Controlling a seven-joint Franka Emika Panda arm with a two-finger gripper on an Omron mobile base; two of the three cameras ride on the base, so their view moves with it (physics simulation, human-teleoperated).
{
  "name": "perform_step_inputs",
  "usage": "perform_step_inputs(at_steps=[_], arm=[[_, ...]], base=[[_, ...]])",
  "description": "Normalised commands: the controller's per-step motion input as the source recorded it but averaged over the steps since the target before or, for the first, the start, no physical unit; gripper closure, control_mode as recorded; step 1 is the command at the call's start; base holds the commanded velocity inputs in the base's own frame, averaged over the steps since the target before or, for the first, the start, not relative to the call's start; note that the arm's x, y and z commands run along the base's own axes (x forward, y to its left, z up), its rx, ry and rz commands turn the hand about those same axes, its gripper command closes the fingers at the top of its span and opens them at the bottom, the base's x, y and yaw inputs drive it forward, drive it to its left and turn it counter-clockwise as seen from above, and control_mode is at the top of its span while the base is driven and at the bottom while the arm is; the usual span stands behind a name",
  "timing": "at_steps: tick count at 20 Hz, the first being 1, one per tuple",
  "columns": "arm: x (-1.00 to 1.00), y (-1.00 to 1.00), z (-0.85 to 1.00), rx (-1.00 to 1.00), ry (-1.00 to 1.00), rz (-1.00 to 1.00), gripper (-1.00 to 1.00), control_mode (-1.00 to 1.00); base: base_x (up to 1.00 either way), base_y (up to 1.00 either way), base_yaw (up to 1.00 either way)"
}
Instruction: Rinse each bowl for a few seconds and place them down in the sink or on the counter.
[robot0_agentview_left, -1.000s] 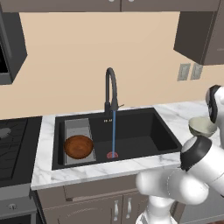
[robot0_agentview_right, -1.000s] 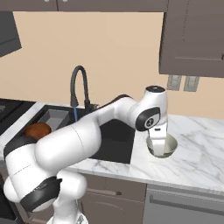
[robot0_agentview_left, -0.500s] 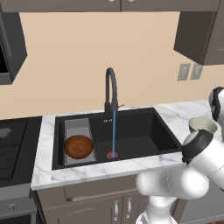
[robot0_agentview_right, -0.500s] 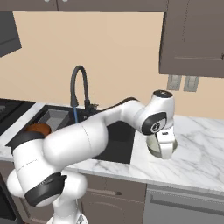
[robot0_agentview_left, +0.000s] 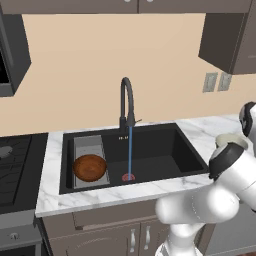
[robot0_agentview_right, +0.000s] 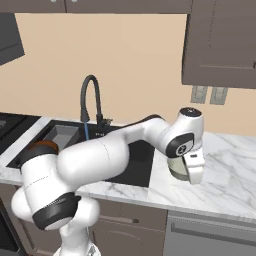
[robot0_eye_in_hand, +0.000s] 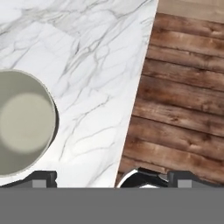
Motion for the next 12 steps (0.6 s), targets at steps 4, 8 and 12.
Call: perform_step_inputs(at_steps=[4,8,12], arm=[[0.11,-0.05,-0.1,0.0,-0.01,0.04,-1.0,-1.0],[0.19,0.0,-0.02,0.0,0.0,0.03,-1.0,-1.0],[0.18,0.0,-0.05,0.0,0.0,0.03,-1.0,-1.0]], base=[[0.0,0.0,0.0],[0.0,0.0,0.0],[0.0,0.0,0.0]])
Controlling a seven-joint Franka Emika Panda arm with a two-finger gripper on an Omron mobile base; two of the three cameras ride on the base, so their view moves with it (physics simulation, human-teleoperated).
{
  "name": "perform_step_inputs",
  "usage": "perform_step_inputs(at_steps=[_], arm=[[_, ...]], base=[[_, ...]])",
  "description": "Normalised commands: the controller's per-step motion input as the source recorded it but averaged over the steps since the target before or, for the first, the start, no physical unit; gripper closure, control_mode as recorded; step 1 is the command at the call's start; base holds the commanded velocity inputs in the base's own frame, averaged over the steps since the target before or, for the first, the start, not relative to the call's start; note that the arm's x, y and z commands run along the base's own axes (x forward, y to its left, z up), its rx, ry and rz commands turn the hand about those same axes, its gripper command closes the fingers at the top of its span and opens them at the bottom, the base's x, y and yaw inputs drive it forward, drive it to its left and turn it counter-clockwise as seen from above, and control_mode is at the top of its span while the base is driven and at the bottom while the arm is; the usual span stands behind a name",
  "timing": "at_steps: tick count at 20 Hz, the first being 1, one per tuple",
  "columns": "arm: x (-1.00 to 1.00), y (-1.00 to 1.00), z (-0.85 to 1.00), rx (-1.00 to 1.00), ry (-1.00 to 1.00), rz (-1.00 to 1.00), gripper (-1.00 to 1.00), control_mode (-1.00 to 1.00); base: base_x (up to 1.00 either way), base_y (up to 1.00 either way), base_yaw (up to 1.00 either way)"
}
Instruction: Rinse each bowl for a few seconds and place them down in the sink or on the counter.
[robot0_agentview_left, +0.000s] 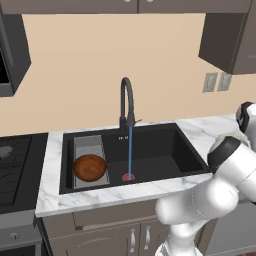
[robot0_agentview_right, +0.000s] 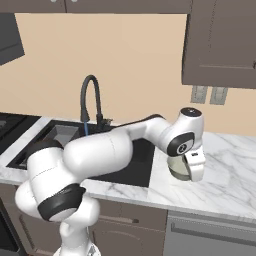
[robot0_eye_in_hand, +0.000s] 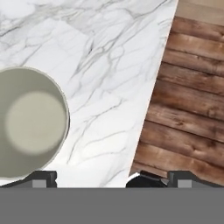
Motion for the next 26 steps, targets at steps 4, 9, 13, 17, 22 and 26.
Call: perform_step_inputs(at_steps=[4,9,13,17,22,26], arm=[[0.17,0.0,-0.07,0.0,0.0,0.02,-1.0,-1.0],[0.16,0.0,-0.08,0.0,0.0,0.03,-1.0,-1.0],[0.09,-0.05,-0.12,0.0,-0.01,0.03,-1.0,-1.0],[0.09,-0.04,-0.13,0.0,-0.02,0.03,-1.0,-1.0],[0.12,-0.02,-0.12,0.0,-0.01,0.03,-1.0,-1.0],[0.1,-0.04,-0.11,0.0,-0.02,0.03,-1.0,-1.0]], base=[[0.0,0.0,0.0],[0.0,0.0,0.0],[0.0,0.0,0.0],[0.0,0.0,0.0],[0.0,0.0,0.0],[0.0,0.0,0.0]])
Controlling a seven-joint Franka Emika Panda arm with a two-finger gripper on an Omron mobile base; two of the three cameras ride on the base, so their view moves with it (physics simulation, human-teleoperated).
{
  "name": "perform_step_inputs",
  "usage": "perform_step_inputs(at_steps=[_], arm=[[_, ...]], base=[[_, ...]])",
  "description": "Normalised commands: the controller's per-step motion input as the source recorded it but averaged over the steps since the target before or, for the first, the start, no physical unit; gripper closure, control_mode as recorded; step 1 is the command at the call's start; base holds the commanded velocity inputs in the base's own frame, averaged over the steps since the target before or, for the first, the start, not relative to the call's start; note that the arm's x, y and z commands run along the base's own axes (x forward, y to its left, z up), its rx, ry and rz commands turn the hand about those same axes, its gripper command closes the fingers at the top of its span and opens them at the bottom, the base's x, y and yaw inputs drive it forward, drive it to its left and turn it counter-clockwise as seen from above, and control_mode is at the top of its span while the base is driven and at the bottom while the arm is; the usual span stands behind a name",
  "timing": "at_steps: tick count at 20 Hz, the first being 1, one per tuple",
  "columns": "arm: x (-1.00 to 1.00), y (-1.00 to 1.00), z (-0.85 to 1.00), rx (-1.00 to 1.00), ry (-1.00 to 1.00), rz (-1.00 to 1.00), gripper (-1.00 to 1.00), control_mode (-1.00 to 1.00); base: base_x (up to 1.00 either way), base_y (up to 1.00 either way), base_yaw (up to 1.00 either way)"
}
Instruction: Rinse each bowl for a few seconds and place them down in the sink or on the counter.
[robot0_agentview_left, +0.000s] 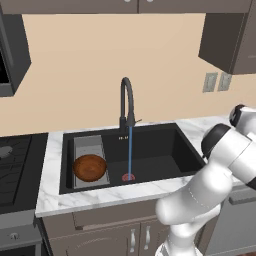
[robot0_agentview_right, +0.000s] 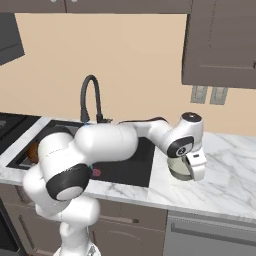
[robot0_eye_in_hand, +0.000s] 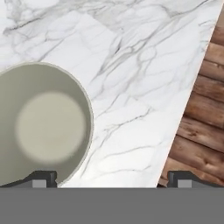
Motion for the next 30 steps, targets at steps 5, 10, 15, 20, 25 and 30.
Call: perform_step_inputs(at_steps=[5,10,15,20,25,30], arm=[[0.1,-0.04,-0.11,0.0,-0.02,0.03,-1.0,-1.0],[0.09,-0.06,-0.14,0.0,-0.01,0.03,-1.0,-1.0],[0.06,-0.07,-0.18,0.0,-0.01,0.03,-1.0,-1.0],[0.09,-0.05,-0.15,0.0,0.0,0.03,-1.0,-1.0],[0.13,-0.05,-0.12,0.0,0.0,0.03,-1.0,-1.0],[0.19,-0.06,-0.08,0.0,0.0,0.02,-1.0,-1.0]], base=[[0.0,0.0,0.0],[0.0,0.0,0.0],[0.0,0.0,0.0],[0.0,0.0,0.0],[0.0,0.0,0.0],[0.0,0.0,0.0]])
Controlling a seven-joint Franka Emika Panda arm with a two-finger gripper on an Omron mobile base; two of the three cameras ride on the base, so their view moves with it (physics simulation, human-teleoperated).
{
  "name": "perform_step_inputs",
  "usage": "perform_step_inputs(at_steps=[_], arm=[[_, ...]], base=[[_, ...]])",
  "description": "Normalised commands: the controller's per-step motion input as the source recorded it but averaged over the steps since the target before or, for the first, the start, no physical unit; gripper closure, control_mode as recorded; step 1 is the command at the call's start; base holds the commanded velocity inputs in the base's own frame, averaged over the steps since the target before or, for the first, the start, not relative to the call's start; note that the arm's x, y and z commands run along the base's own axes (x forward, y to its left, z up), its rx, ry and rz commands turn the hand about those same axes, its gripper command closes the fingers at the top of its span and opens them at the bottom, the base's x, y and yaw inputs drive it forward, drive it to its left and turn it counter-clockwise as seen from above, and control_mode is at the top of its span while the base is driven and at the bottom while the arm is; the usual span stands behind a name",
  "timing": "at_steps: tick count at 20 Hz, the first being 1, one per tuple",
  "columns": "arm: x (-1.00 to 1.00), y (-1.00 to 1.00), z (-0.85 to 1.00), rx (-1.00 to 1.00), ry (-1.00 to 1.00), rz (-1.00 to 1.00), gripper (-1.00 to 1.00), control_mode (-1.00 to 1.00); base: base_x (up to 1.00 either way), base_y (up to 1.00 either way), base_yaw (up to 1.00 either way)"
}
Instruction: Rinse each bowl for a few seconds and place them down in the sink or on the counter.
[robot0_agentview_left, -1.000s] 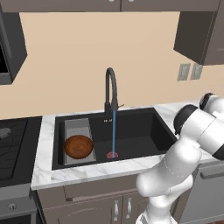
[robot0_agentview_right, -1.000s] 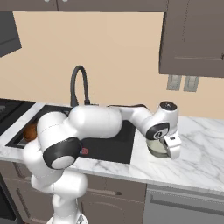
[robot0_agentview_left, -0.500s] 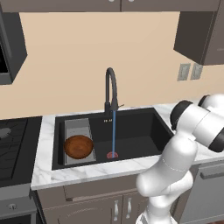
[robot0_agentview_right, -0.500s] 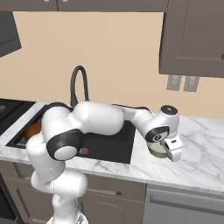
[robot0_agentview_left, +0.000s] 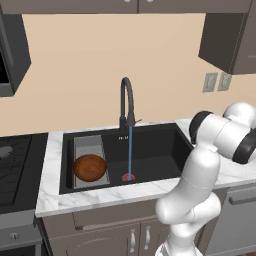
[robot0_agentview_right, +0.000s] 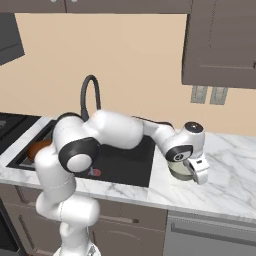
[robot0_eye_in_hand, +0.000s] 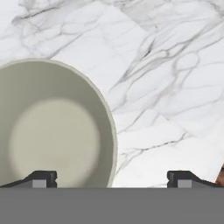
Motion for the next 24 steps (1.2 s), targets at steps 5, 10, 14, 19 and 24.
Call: perform_step_inputs(at_steps=[5,10,14,19,24], arm=[[0.2,-0.06,-0.08,0.0,0.0,0.02,-1.0,-1.0],[0.2,-0.06,-0.11,0.0,0.0,0.03,-1.0,-1.0],[0.14,-0.06,-0.16,0.0,0.0,0.04,-1.0,-1.0],[0.08,-0.08,-0.23,0.0,0.0,0.04,-1.0,-1.0],[0.04,-0.09,-0.25,0.0,0.0,0.04,-1.0,-1.0]], base=[[0.0,0.0,0.0],[0.0,0.0,0.0],[0.0,0.0,0.0],[0.0,0.0,0.0],[0.0,0.0,0.0]])
